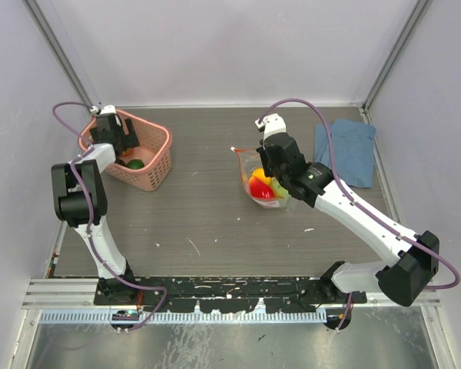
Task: Place the food in the zip-top bag and seal the zipper
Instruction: Pick up the fake fruit from the bin, then place the fake fruit in the zipper food storage bag.
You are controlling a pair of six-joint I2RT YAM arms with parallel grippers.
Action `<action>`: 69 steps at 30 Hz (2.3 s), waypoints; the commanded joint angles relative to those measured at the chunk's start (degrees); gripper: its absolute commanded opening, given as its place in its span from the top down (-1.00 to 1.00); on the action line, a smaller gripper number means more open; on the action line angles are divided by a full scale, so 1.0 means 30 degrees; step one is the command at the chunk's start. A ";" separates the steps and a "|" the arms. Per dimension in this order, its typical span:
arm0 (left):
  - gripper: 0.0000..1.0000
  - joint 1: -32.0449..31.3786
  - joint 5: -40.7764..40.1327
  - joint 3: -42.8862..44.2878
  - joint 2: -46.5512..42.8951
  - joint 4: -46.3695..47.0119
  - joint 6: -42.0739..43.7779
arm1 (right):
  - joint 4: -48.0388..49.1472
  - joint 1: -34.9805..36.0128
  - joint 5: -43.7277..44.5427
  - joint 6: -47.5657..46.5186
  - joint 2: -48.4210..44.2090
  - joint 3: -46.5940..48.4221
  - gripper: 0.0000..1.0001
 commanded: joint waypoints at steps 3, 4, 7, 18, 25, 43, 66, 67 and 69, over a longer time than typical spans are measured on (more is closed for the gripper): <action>-0.98 0.0142 -0.0291 0.0188 0.0276 0.1854 0.0532 | 0.0811 -0.0075 -0.0086 -0.0161 0.0024 0.0208 0.99; -1.00 0.0141 -0.0268 0.0290 0.0336 0.1744 0.0552 | 0.0787 -0.0065 -0.0102 -0.0162 -0.0005 0.0211 0.99; -0.86 0.0135 -0.0029 0.0393 0.0336 0.1510 0.0575 | 0.0792 -0.0072 -0.0109 -0.0116 -0.0066 0.0171 0.99; 0.01 0.0118 0.0627 -0.1171 -0.2267 0.1804 0.0301 | 0.0760 -0.0078 -0.0406 -0.0058 -0.0395 0.0258 0.99; 0.05 0.0119 0.0595 -0.2014 -0.4406 0.1303 -0.0547 | 0.0777 -0.0072 -0.0829 0.0054 -0.0380 0.0446 0.99; 0.17 -0.0174 0.3163 -0.3664 -1.0494 -0.0904 -0.4443 | 0.0246 -0.0079 -0.0480 0.0297 -0.0101 0.1225 0.99; 0.19 -0.4952 0.9213 -0.4539 -1.5596 -0.2713 -0.6917 | -0.0391 -0.0065 -0.0399 0.0880 0.0007 0.1867 0.99; 0.19 -0.5234 0.9310 -0.4692 -1.5908 -0.2555 -0.7088 | -0.0377 -0.0063 -0.0409 0.0898 -0.0033 0.1839 0.99; 0.20 -0.5912 0.9434 -0.5083 -1.6350 -0.2045 -0.7372 | -0.0375 -0.0060 -0.0400 0.0920 -0.0012 0.1838 0.99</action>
